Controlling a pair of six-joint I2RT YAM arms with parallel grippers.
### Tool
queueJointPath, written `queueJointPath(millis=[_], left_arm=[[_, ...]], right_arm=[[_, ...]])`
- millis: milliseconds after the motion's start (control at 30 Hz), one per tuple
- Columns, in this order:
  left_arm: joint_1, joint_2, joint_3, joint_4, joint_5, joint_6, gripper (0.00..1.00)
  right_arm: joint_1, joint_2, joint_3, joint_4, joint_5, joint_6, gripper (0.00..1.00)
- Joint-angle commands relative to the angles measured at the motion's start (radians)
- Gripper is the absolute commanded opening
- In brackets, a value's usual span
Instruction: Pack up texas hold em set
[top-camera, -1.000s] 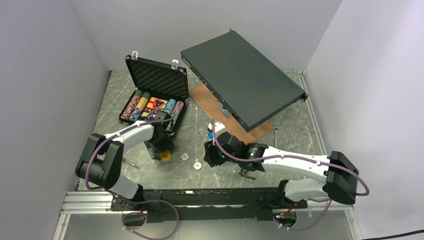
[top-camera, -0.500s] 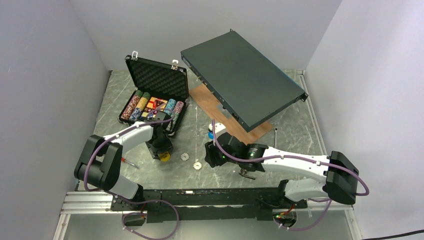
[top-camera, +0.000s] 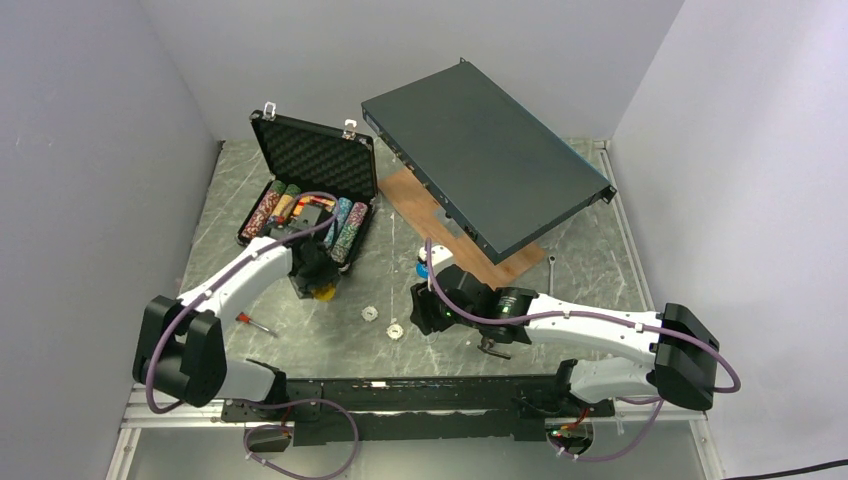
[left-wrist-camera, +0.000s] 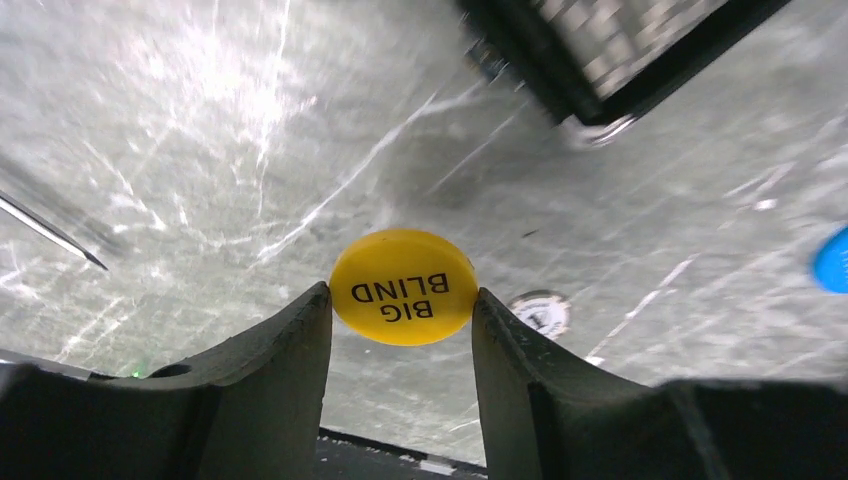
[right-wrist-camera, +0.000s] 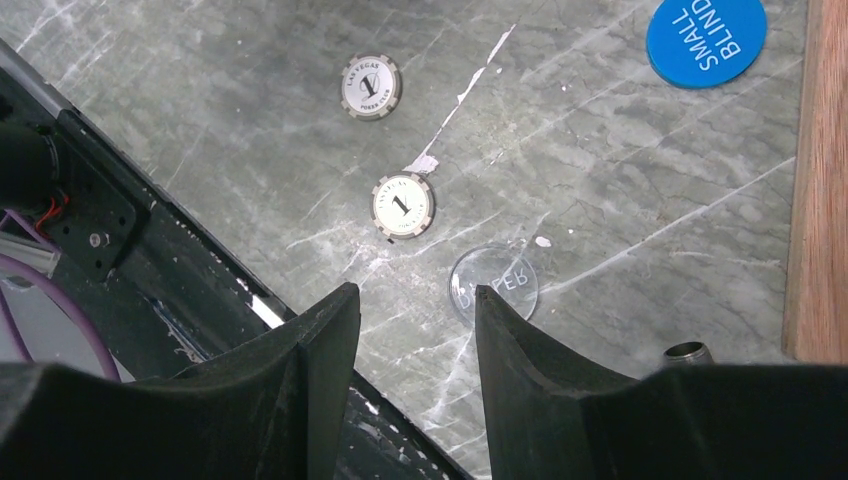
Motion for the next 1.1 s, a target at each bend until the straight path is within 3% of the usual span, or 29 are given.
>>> queueJointPath(millis=[0, 267, 500, 733, 1067], left_arm=[[0.056, -0.012, 0.16, -0.036, -0.054, 0.07, 0.53], [0.278, 0.153, 0.418, -0.037, 0.009, 0.176, 0.53], [0.339, 0.349, 0.6, -0.068, 0.026, 0.227, 0.53], [0.343, 0.482, 0.629, -0.051, 0.102, 0.238, 0.53], [0.348, 0.557, 0.619, -0.039, 0.103, 0.247, 0.57]], right_arm=[[0.001, -0.03, 0.008, -0.002, 0.025, 0.004, 0.49], [0.0, -0.051, 0.002, -0.02, 0.045, 0.007, 0.49], [0.0, -0.07, -0.009, -0.026, 0.052, 0.02, 0.49], [0.0, -0.077, 0.007, -0.05, 0.067, 0.014, 0.49], [0.001, -0.054, 0.021, -0.044, 0.06, 0.014, 0.49]])
